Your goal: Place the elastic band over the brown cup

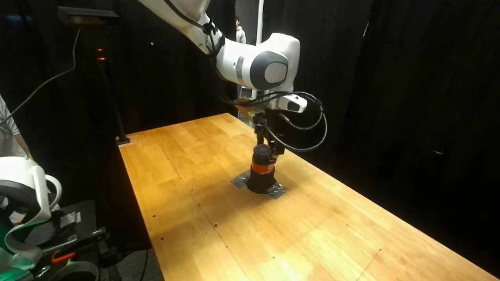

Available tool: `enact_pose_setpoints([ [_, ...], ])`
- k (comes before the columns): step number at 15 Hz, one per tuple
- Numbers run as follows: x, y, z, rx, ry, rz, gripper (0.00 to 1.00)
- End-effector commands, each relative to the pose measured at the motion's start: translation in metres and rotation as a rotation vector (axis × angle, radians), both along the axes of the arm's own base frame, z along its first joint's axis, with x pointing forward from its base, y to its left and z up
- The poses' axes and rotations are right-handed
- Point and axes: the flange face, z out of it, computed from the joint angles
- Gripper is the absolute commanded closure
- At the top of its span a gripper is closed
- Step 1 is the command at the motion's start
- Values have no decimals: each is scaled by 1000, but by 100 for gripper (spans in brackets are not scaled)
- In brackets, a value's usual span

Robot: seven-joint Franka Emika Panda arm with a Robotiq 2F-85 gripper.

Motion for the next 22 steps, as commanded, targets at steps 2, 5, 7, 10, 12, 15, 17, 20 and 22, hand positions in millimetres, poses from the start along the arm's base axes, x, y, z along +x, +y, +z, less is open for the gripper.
enact_pose_setpoints([
  [2, 8, 0, -7, 17, 10, 10, 0],
  [5, 5, -4, -8, 15, 32, 2, 0],
  [7, -3, -6, -4, 6, 72, -8, 0],
  [10, -15, -5, 0, 7, 152, 0, 0],
  [12, -22, -4, 3, 14, 198, 15, 0],
  [15, -29, -4, 5, 57, 261, 37, 0],
  [17, -31, -8, 4, 88, 297, 46, 0],
  [20, -36, -17, 4, 147, 378, 67, 0],
  [22, -39, -23, 5, 168, 429, 66, 0],
])
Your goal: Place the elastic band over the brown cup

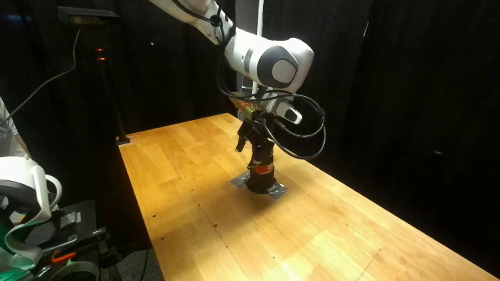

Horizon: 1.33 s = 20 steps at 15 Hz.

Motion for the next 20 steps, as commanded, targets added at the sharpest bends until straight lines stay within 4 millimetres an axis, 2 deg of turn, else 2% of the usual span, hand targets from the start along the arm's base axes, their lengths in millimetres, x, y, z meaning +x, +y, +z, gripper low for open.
enact_pose_setpoints([
  [1, -9, -8, 9, 58, 103, 9, 0],
  [6, -15, -4, -7, 24, 70, -8, 0],
  [10, -29, 6, -24, -13, 21, 21, 0],
  [11, -33, 8, -27, -23, 12, 32, 25],
  [13, -45, 12, -30, -43, -11, 49, 34],
  [14, -51, 13, -31, -51, -22, 55, 44],
  [20, -90, 13, -23, -44, -195, 62, 89],
])
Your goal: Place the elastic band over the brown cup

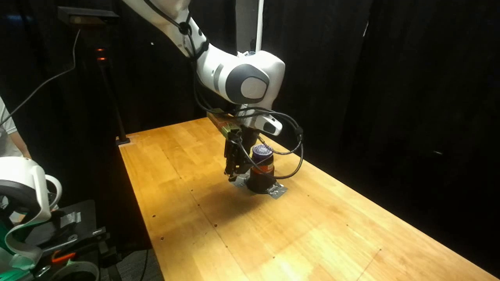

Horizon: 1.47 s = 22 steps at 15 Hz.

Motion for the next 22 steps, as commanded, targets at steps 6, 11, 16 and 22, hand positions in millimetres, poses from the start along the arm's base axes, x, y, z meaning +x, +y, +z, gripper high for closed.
enact_pose_setpoints([
  [6, -69, -9, 18, 28, -352, -49, 94],
  [11, -93, -18, 23, 57, -617, -130, 95],
  [16, -119, -26, 19, 73, -856, -179, 97],
  [22, -148, -16, 23, 150, -1091, -236, 98],
])
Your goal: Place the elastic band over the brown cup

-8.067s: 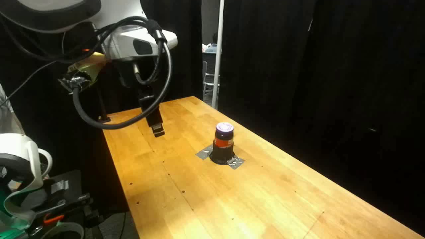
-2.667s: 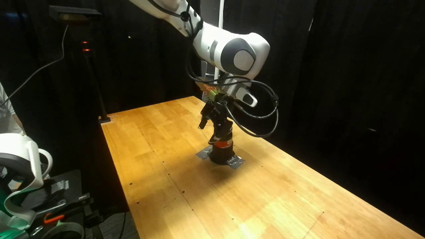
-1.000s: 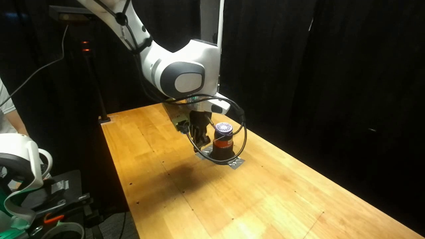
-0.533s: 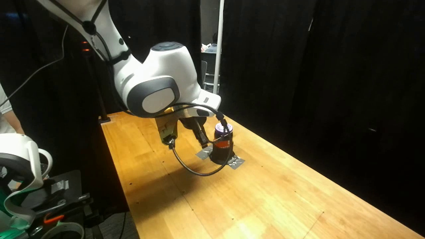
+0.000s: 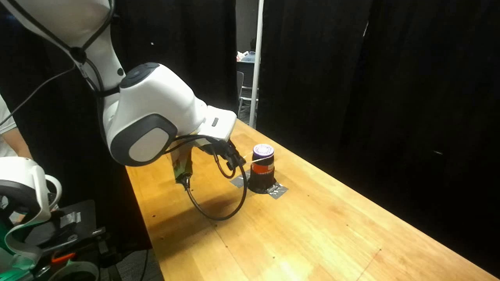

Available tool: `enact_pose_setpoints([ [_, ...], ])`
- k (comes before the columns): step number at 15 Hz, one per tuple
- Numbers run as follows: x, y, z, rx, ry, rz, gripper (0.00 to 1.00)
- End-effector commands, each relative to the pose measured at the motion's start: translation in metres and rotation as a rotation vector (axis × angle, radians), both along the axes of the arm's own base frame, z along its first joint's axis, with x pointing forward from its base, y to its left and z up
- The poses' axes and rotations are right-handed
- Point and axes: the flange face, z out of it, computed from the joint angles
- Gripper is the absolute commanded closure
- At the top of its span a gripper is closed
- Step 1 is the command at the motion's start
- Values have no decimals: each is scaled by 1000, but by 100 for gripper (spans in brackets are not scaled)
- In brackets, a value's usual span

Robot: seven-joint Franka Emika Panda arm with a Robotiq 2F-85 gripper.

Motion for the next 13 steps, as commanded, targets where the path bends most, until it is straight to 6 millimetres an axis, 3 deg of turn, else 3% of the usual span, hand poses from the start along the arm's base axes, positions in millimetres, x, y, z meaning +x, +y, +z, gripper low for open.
enact_pose_setpoints([
  [1, -21, 8, 5, 85, -155, -34, 98],
  [7, -44, 7, 6, 158, -376, -70, 97],
  [8, -46, 7, 3, 173, -357, -80, 73],
  [9, -46, 6, 0, 191, -323, -89, 73],
  [10, -43, 7, -1, 149, -321, -79, 97],
  [13, -43, 6, -4, 167, -311, -90, 75],
])
